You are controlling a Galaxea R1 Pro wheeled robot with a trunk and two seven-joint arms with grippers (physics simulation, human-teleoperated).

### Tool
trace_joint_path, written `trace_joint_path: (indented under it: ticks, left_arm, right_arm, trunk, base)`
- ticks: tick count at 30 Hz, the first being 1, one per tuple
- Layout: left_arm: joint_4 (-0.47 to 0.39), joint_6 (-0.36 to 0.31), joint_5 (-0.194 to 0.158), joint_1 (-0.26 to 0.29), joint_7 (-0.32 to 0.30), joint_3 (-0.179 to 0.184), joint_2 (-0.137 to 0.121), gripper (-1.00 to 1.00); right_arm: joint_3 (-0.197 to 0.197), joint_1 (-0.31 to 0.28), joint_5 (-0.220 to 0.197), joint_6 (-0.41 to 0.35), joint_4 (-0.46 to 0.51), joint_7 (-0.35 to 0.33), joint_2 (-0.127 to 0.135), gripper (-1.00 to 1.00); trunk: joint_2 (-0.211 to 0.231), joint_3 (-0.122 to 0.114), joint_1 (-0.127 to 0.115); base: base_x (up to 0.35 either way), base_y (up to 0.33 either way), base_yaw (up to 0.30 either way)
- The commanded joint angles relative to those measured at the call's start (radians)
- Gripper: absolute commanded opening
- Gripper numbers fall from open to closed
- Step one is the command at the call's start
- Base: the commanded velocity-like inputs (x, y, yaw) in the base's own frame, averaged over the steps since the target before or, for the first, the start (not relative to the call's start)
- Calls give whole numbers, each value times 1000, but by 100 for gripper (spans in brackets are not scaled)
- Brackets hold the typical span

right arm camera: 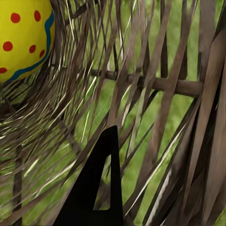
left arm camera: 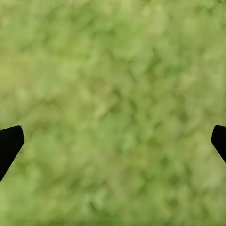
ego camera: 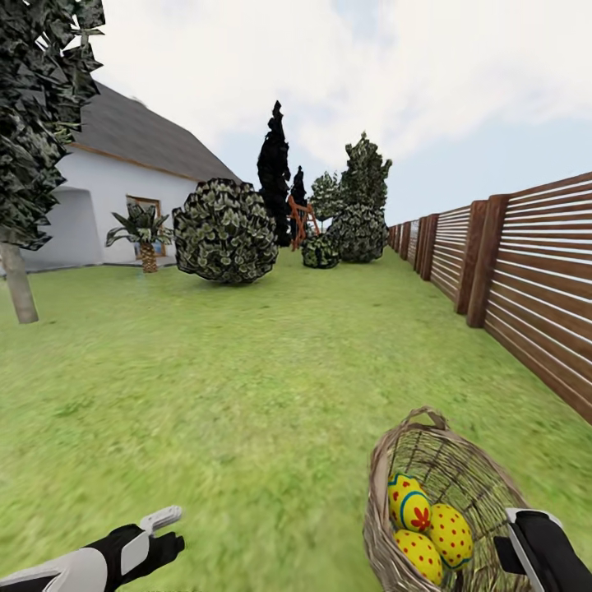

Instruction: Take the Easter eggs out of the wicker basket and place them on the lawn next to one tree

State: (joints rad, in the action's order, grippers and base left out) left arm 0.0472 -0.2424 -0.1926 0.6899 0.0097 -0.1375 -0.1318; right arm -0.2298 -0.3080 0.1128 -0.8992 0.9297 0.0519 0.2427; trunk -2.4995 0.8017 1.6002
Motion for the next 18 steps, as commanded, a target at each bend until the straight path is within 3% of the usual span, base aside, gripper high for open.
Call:
trace_joint_path:
  ticks: [1,18]
  left_arm:
    - [2,-1,-4,1,1,-7,0,100]
    - [1,-1,-4,1,1,-7,0,100]
  right_arm:
    - [0,0,5,-5,1,-4,0,-100]
    - [1,0,6,-6,1,-4,-2,-100]
  trunk:
    - [7,-2,-4]
    - [126,-55,-69]
  base:
    - [0,0,294]
    - [0,0,294]
